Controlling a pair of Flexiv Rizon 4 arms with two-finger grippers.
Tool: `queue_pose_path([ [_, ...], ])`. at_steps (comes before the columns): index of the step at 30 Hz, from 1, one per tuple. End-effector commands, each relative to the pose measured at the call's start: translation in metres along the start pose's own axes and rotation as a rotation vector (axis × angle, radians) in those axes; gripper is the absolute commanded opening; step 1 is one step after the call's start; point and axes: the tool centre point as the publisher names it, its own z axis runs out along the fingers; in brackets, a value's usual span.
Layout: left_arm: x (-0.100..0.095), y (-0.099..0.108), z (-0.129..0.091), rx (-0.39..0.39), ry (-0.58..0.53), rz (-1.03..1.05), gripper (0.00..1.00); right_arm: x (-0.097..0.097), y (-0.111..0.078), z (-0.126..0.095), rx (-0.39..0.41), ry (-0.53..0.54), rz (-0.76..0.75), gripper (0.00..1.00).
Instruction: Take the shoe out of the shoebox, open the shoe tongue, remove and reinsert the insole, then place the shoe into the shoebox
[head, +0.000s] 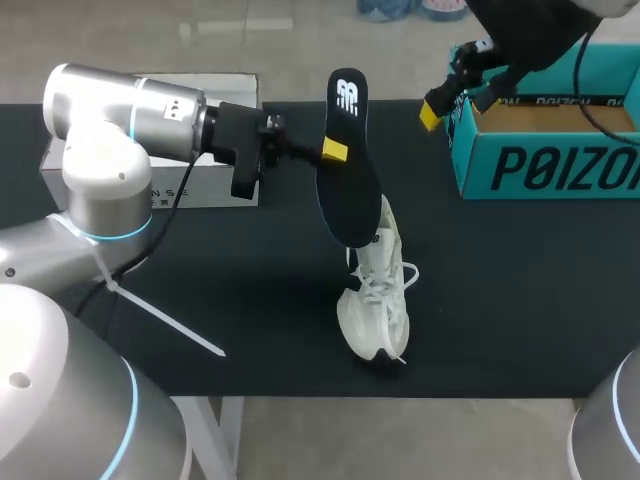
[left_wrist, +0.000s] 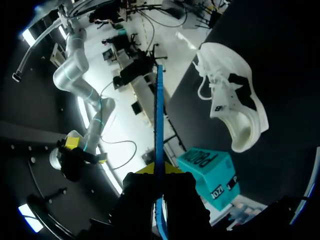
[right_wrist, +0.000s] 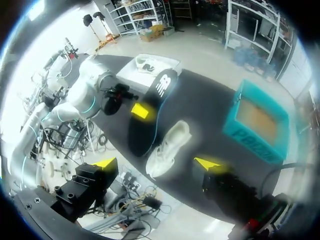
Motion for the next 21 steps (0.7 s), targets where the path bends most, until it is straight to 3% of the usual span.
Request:
queue_pose_path([
  [1, 0.001, 0.000, 0.001, -0.001, 0.000, 0.002, 0.00, -0.036, -0.030, 0.011, -0.102, 0.177, 0.034, 1.00],
  [5, 0.001, 0.000, 0.001, -0.001, 0.000, 0.002, 0.00, -0.041, -0.041, 0.023, -0.154, 0.267, 0.060, 1.00],
  [9, 0.001, 0.000, 0.001, -0.001, 0.000, 0.002, 0.00, -0.032, -0.044, 0.036, -0.194, 0.315, 0.037, 1.00],
  [13, 0.001, 0.000, 0.001, -0.001, 0.000, 0.002, 0.00, -0.019, -0.039, 0.044, -0.213, 0.338, 0.003, 1.00],
  [21, 0.001, 0.000, 0.001, -0.001, 0.000, 0.002, 0.00, -0.020, -0.028, 0.070, -0.261, 0.448, -0.009, 1.00],
])
